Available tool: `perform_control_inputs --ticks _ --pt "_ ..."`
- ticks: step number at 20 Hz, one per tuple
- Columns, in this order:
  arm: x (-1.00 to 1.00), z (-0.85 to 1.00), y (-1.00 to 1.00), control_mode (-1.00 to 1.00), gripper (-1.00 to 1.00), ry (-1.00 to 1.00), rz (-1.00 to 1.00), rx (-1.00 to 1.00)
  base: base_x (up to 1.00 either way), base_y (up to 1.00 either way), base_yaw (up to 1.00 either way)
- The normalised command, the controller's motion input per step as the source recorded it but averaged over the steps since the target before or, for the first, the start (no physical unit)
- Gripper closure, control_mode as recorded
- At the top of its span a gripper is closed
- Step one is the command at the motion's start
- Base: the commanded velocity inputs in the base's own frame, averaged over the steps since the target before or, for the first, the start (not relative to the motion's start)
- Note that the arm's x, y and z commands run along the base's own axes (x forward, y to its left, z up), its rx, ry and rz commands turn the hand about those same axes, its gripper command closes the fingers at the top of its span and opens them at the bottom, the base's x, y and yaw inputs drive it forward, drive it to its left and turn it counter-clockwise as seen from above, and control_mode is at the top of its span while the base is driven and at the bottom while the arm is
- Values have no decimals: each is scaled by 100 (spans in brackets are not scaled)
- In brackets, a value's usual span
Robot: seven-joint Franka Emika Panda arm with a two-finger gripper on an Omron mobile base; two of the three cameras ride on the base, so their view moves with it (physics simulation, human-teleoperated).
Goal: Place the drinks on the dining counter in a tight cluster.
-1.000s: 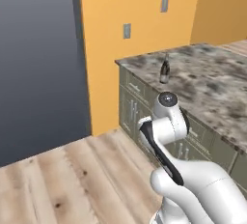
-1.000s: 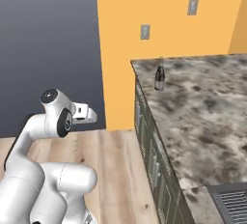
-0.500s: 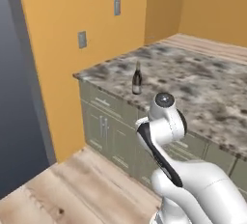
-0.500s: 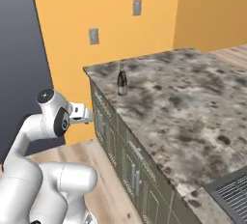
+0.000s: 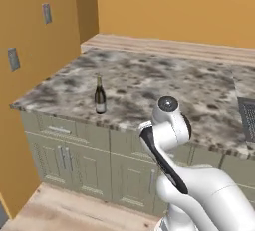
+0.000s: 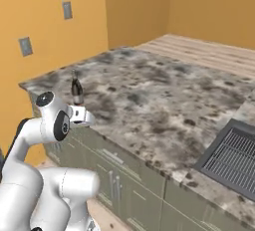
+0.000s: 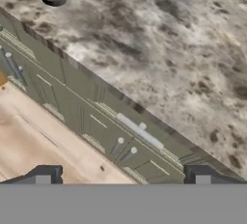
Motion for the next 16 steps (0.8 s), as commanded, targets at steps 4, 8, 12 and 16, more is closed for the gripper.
perform_control_inputs --ticks 4,8,12,16 --pt "0 0 0 100 -100 0 0 0 37 35 -67" --pt "0 0 0 100 -100 0 0 0 34 41 -60" --pt "0 0 0 100 -100 0 0 0 22 60 -35" --pt "0 0 0 100 -100 0 0 0 8 69 -22"
